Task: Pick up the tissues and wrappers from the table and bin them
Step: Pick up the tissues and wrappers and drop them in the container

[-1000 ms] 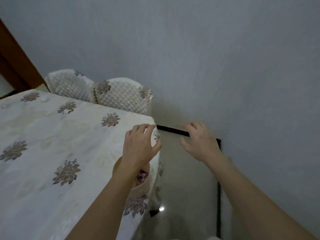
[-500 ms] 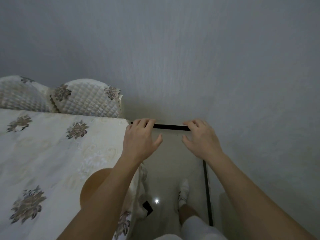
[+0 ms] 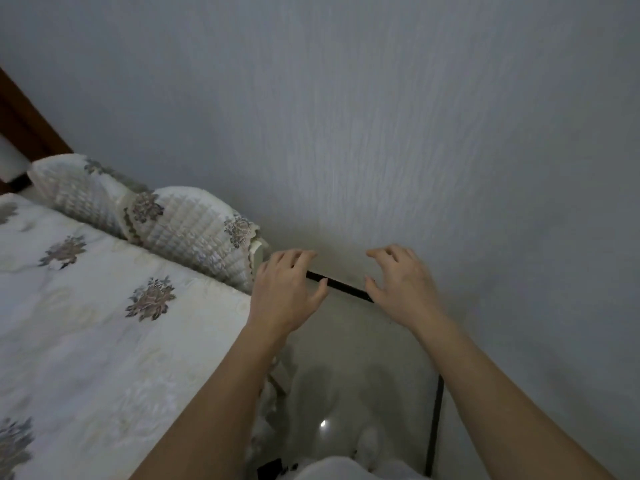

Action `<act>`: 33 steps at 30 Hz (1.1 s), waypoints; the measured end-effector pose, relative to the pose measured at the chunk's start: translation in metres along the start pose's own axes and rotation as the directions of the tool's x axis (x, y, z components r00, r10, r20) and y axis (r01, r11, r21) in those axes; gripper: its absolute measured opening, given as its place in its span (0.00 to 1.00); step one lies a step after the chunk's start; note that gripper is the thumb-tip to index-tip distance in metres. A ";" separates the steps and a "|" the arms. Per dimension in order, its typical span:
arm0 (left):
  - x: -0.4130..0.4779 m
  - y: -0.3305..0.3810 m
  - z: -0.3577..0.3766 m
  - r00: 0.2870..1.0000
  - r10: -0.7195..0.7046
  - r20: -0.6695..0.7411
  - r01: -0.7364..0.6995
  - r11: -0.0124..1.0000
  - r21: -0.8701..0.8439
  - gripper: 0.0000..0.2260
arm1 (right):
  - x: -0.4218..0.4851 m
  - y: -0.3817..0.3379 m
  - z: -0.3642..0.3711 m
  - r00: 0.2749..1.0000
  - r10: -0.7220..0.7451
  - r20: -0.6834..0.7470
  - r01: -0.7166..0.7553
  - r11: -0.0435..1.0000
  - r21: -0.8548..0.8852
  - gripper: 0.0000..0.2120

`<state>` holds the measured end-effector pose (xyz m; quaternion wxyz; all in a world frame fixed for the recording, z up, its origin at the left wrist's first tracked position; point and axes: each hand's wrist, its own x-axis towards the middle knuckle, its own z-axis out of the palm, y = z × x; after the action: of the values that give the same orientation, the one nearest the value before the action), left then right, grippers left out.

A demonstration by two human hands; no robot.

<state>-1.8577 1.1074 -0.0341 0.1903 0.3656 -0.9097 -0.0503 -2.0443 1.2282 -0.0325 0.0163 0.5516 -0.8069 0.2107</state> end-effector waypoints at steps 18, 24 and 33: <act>0.124 -0.049 0.031 0.944 -0.325 -0.061 0.330 0.937 0.115 0.23 | 0.204 0.049 0.047 0.958 -0.268 0.104 0.257 0.960 0.108 0.19; 0.194 -0.106 0.053 0.915 -0.384 -0.123 0.395 0.916 0.076 0.23 | 0.298 0.040 0.082 0.933 -0.348 0.095 0.337 0.934 0.118 0.18; 0.290 -0.215 0.052 0.842 -0.516 -0.157 0.534 0.837 0.115 0.23 | 0.457 -0.005 0.142 0.878 -0.454 0.151 0.433 0.888 0.151 0.18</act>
<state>-1.9301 0.7505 -0.0420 0.1947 0.6171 -0.7624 -0.0082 -2.1893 0.7721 -0.0421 -0.0407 0.7389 -0.6437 0.1950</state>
